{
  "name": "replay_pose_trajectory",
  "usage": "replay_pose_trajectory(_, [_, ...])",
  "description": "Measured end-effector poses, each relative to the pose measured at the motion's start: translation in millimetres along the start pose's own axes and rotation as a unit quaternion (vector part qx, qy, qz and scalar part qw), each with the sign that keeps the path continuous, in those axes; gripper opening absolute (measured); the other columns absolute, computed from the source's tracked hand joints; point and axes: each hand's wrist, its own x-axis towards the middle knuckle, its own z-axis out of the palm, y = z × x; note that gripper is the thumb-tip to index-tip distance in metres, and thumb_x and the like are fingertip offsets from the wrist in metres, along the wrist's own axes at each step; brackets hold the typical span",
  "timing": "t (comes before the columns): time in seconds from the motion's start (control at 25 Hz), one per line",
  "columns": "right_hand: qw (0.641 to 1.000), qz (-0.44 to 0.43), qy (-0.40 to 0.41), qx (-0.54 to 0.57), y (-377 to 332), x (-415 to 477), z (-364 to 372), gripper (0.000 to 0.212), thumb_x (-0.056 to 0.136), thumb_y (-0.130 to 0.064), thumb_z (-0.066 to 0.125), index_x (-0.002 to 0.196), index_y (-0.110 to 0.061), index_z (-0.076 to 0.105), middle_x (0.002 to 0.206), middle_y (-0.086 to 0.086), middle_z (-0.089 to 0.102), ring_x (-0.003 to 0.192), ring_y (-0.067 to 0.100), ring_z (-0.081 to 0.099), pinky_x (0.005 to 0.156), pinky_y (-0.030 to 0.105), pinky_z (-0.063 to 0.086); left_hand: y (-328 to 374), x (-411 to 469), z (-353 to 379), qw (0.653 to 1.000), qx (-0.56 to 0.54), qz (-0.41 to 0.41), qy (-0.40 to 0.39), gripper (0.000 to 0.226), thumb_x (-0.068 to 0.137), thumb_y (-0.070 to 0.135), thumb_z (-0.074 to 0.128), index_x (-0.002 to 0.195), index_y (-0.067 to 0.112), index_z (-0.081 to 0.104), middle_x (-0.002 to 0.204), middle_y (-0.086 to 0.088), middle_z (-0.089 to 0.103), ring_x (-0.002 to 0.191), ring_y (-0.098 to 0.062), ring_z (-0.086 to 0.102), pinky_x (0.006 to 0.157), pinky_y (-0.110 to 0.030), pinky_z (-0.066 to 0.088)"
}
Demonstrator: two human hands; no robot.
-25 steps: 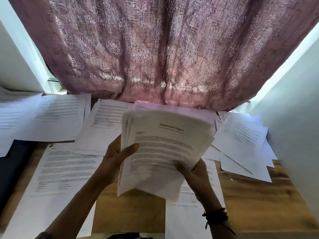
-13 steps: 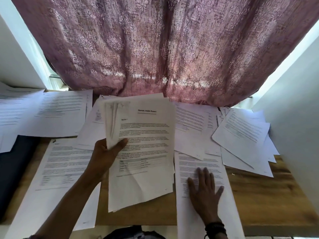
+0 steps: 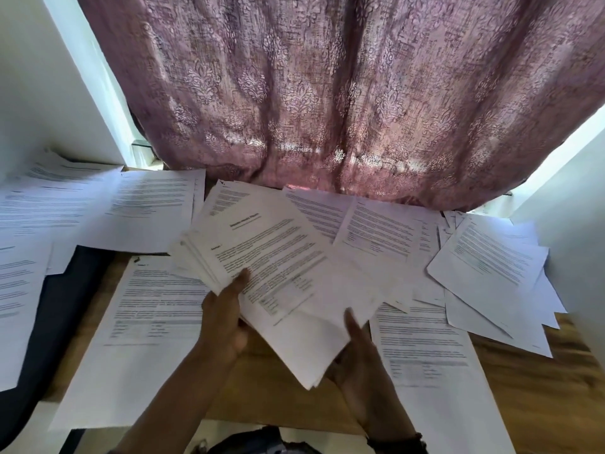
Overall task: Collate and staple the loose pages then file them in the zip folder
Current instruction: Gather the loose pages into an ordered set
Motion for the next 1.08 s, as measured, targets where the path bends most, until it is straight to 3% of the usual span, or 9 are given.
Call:
replay_pose_trajectory(0.12, [0.996,-0.084,-0.008,-0.026,-2,6,4,0.055,0.087,-0.015,0.071,0.137,-0.023,0.049,0.129,0.007,0.065,0.116,0.031,0.063,0.098,0.057,0.05,-7,-10,-3,0.996,0.03,-0.002,-0.08,0.036,0.086,0.013,0.067,0.12,0.019,0.063,0.11,-0.007,0.073,0.105,-0.027,0.068,0.088,-0.047,0.054])
replay_pose_trajectory(0.24, [0.987,-0.132,-0.002,-0.091,-23,9,-8,0.043,0.087,-0.003,0.063,0.129,-0.009,0.054,0.121,0.011,0.068,0.111,0.033,0.066,0.092,0.052,0.055,8,-3,-17,0.99,0.018,0.037,-0.138,0.038,0.09,0.012,0.057,0.126,0.022,0.058,0.115,-0.009,0.071,0.109,-0.029,0.066,0.087,-0.051,0.056])
replay_pose_trajectory(0.32, [0.981,-0.145,-0.016,-0.126,-39,11,-23,0.042,0.085,-0.003,0.062,0.126,-0.005,0.054,0.117,0.014,0.069,0.106,0.034,0.067,0.084,0.049,0.058,30,9,-33,0.978,-0.047,0.049,-0.196,0.042,0.096,0.027,0.049,0.137,0.018,0.052,0.124,-0.011,0.065,0.113,-0.031,0.063,0.093,-0.053,0.051])
replay_pose_trajectory(0.4, [0.971,-0.161,-0.025,-0.175,-55,10,-36,0.04,0.084,-0.005,0.062,0.124,-0.005,0.055,0.112,0.013,0.07,0.104,0.033,0.068,0.081,0.047,0.059,57,21,-48,0.97,-0.016,0.044,-0.24,0.059,0.087,0.047,0.06,0.136,0.016,0.054,0.124,-0.01,0.065,0.109,-0.031,0.065,0.089,-0.05,0.053])
replay_pose_trajectory(0.48, [0.955,-0.188,-0.032,-0.225,-65,12,-46,0.035,0.084,-0.006,0.065,0.119,-0.007,0.06,0.109,0.012,0.071,0.104,0.033,0.068,0.081,0.047,0.059,75,29,-53,0.949,0.157,0.066,-0.264,0.078,0.065,0.057,0.079,0.127,0.012,0.061,0.114,-0.011,0.069,0.102,-0.031,0.067,0.078,-0.043,0.059])
replay_pose_trajectory(0.6, [0.926,-0.247,-0.013,-0.287,-68,17,-46,0.026,0.079,-0.013,0.071,0.105,-0.01,0.068,0.095,0.012,0.073,0.091,0.033,0.071,0.07,0.04,0.061,68,28,-43,0.876,0.357,0.152,-0.286,0.076,0.056,0.063,0.082,0.11,0.012,0.066,0.104,-0.01,0.073,0.099,-0.03,0.069,0.075,-0.043,0.061])
replay_pose_trajectory(0.72, [0.908,-0.303,0.054,-0.284,-61,18,-44,0.021,0.078,-0.011,0.073,0.095,-0.021,0.068,0.085,-0.002,0.075,0.08,0.018,0.073,0.063,0.028,0.06,47,20,-34,0.883,0.324,0.219,-0.258,0.066,0.052,0.069,0.079,0.106,0.033,0.067,0.1,0.002,0.074,0.095,-0.019,0.07,0.069,-0.032,0.06])
replay_pose_trajectory(0.8, [0.91,-0.308,0.069,-0.267,-55,17,-49,0.028,0.079,-0.003,0.073,0.095,-0.025,0.065,0.083,-0.013,0.074,0.08,0.007,0.071,0.062,0.022,0.059,36,21,-36,0.889,0.299,0.235,-0.253,0.055,0.053,0.068,0.079,0.102,0.043,0.068,0.1,0.003,0.074,0.096,-0.021,0.07,0.069,-0.036,0.061])
replay_pose_trajectory(1.08, [0.918,-0.284,0.026,-0.275,-48,20,-64,0.025,0.083,0.0,0.068,0.099,-0.018,0.073,0.097,-0.001,0.075,0.09,0.019,0.071,0.068,0.03,0.06,27,29,-53,0.881,0.355,0.194,-0.247,0.071,0.052,0.072,0.077,0.102,0.022,0.07,0.099,-0.002,0.074,0.092,-0.025,0.071,0.073,-0.047,0.061])
